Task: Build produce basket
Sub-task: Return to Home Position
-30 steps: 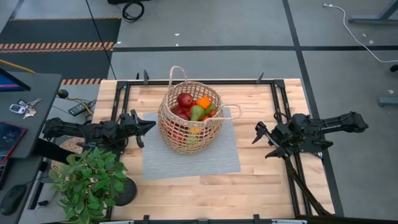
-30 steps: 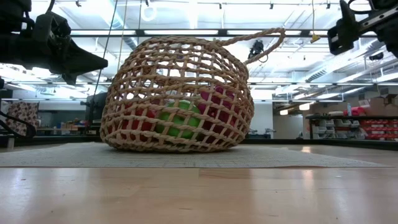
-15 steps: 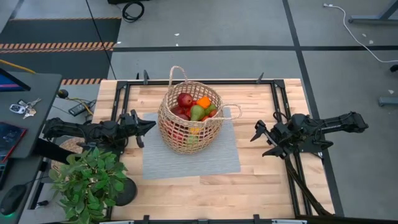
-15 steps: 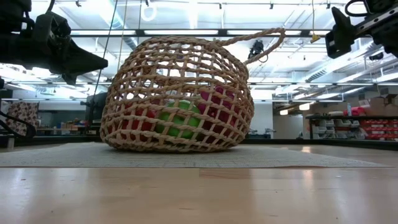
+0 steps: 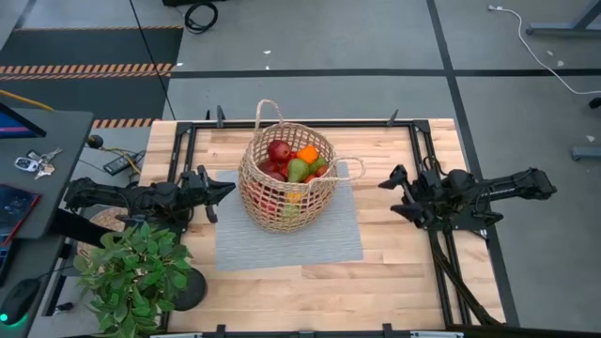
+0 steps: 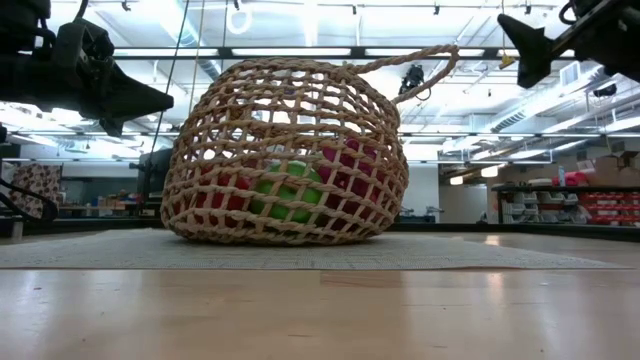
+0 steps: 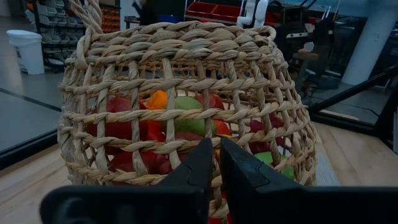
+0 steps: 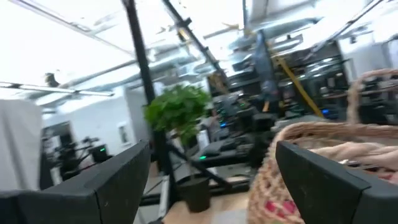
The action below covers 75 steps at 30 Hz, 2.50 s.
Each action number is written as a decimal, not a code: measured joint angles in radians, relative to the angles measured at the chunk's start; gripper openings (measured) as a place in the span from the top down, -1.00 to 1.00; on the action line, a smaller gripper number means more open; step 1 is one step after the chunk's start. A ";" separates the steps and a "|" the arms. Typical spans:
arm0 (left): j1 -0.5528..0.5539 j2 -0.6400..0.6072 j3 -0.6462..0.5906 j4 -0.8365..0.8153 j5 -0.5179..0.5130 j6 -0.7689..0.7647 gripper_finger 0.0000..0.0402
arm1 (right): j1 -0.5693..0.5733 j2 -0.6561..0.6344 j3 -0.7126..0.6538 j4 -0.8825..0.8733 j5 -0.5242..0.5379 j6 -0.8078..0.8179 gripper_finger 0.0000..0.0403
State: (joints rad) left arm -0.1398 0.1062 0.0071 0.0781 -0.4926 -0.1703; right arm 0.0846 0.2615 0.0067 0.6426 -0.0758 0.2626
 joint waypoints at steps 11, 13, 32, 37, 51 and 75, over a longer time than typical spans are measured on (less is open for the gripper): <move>0.000 0.000 0.000 0.000 0.000 0.000 0.83 | 0.000 0.000 0.000 0.000 -0.003 -0.011 -0.74; 0.000 0.000 0.000 0.000 0.000 0.000 0.82 | 0.000 0.000 0.000 0.000 -0.003 -0.011 -0.74; 0.000 0.000 0.000 0.000 0.000 0.000 0.84 | 0.000 0.000 0.000 -0.001 -0.004 -0.011 -0.74; 0.000 0.000 0.000 0.000 0.000 0.000 0.81 | 0.000 0.000 0.000 -0.001 -0.004 -0.011 -0.74; 0.000 0.000 0.000 0.000 0.000 0.000 0.83 | 0.000 0.000 0.000 -0.001 -0.004 -0.011 -0.74; 0.000 0.000 0.000 0.000 0.000 0.000 0.80 | 0.000 0.000 0.000 -0.001 -0.004 -0.011 -0.74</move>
State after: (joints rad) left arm -0.1395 0.1063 0.0071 0.0784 -0.4924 -0.1703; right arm 0.0849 0.2615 0.0067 0.6415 -0.0803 0.2520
